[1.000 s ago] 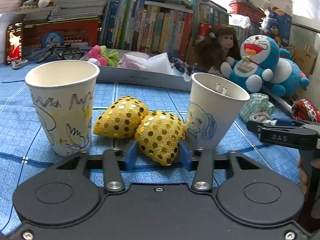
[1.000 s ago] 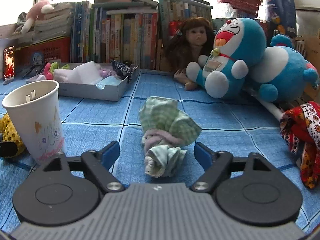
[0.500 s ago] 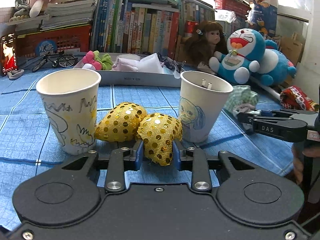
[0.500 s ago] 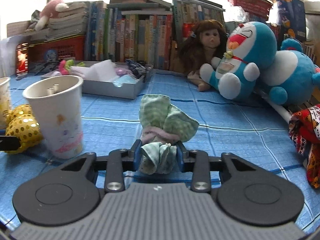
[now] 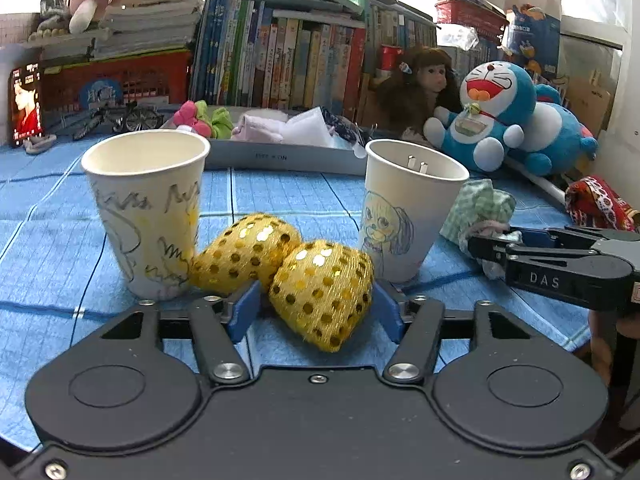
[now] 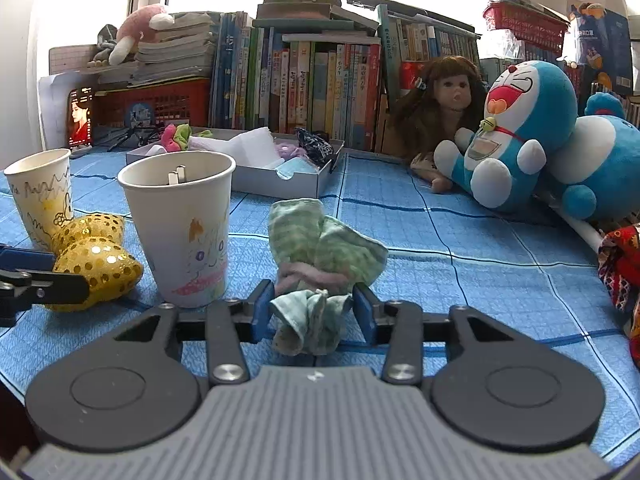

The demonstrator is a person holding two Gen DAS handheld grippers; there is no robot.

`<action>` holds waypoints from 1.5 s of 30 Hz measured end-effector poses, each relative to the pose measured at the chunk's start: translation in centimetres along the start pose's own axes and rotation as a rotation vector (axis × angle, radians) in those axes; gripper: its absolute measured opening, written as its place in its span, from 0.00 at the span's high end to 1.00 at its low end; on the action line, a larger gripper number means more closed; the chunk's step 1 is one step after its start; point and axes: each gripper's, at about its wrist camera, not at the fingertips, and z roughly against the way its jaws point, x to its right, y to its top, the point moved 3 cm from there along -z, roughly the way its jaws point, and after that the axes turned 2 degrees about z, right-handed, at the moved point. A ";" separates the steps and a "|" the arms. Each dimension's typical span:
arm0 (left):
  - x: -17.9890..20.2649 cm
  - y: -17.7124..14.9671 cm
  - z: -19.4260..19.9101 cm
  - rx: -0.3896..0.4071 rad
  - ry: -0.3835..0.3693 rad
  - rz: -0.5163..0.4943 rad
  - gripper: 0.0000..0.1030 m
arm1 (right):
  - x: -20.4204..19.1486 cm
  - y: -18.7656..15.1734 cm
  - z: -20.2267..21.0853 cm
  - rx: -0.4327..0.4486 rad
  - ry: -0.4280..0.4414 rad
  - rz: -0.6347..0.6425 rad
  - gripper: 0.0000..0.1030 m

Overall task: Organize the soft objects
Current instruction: 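Close left tool on gold sequined hearts while right tool grips green checked cloth, then carry gold hearts with left tool while right tool carries green cloth to tray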

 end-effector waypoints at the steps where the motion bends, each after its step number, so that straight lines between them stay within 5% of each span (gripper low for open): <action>1: 0.1 0.0 -0.3 0.003 0.011 -0.007 0.40 | 0.0 0.0 -0.1 0.000 -0.003 0.002 0.40; 8: 0.7 -0.5 -1.5 0.004 0.030 0.000 0.41 | -0.3 -0.1 -1.2 -0.015 -0.001 -0.001 0.36; 12: 0.9 -0.7 -1.6 0.006 0.031 -0.013 0.53 | -0.5 -0.3 -1.6 -0.029 0.018 -0.008 0.36; 19: 1.0 -0.4 -1.0 0.027 0.039 -0.038 0.62 | -0.9 -0.4 -1.3 -0.024 0.037 -0.008 0.53; 45: 2.1 5.1 4.3 0.159 -0.035 -0.142 0.62 | 0.5 4.0 0.9 0.066 -0.009 -0.052 0.58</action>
